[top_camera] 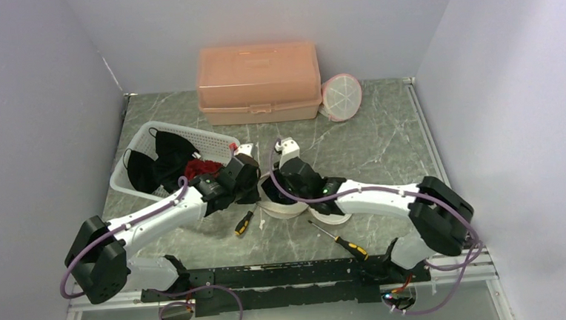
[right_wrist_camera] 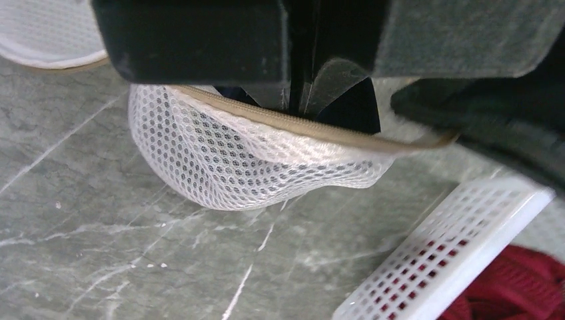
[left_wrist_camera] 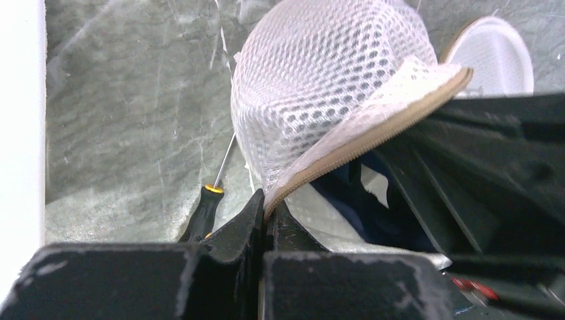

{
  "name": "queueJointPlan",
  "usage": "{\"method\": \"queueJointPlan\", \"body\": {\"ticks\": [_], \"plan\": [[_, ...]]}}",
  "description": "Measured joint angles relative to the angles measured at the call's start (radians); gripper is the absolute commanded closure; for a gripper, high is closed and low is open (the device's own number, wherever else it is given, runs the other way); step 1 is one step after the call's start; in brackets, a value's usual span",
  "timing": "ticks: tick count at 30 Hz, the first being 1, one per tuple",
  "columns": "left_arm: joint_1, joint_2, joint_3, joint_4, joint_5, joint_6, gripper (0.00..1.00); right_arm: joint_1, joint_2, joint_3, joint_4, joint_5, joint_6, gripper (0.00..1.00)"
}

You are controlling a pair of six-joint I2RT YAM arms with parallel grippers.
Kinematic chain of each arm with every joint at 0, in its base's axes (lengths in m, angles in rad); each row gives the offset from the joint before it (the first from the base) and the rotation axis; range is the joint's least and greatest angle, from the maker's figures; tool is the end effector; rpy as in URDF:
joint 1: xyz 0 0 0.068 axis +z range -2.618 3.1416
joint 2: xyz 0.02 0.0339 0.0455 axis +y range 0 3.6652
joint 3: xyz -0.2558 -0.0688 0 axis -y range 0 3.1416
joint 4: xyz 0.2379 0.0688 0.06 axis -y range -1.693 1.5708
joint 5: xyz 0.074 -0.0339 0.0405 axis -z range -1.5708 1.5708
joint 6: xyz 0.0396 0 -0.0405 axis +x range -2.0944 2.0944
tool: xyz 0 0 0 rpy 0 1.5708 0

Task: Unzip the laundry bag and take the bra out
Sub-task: Pick up the bra from the laundry bag.

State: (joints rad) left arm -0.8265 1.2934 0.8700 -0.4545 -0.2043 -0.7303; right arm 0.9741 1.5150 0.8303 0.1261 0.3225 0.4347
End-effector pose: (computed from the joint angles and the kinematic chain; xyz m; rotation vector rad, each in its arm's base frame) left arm 0.1844 -0.1884 0.2297 0.0275 2.4756 -0.4465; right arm 0.1916 0.2598 0.2058 -0.3823 2.1034 0.5003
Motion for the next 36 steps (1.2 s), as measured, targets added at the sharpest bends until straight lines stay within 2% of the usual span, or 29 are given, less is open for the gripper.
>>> {"method": "queueJointPlan", "body": {"ticks": [6, 12, 23, 33, 36], "plan": [[0.0, 0.013, 0.037, -0.015, 0.0, -0.019, 0.97, 0.0, -0.141, -0.075, -0.005, -0.143, -0.106, 1.0], [0.0, 0.042, 0.073, -0.015, -0.003, -0.031, 0.97, 0.0, -0.273, -0.143, -0.014, -0.198, -0.175, 1.0], [0.0, 0.045, 0.039, 0.04, -0.003, -0.042, 0.97, -0.01, -0.55, -0.205, -0.018, -0.109, -0.16, 1.0], [0.0, 0.004, 0.028, 0.107, -0.009, -0.039, 0.97, -0.019, -0.664, -0.196, -0.001, -0.036, -0.14, 1.0], [0.0, 0.004, 0.028, 0.113, -0.016, -0.037, 0.92, -0.021, -0.671, -0.175, -0.011, -0.026, -0.146, 1.0]]}}
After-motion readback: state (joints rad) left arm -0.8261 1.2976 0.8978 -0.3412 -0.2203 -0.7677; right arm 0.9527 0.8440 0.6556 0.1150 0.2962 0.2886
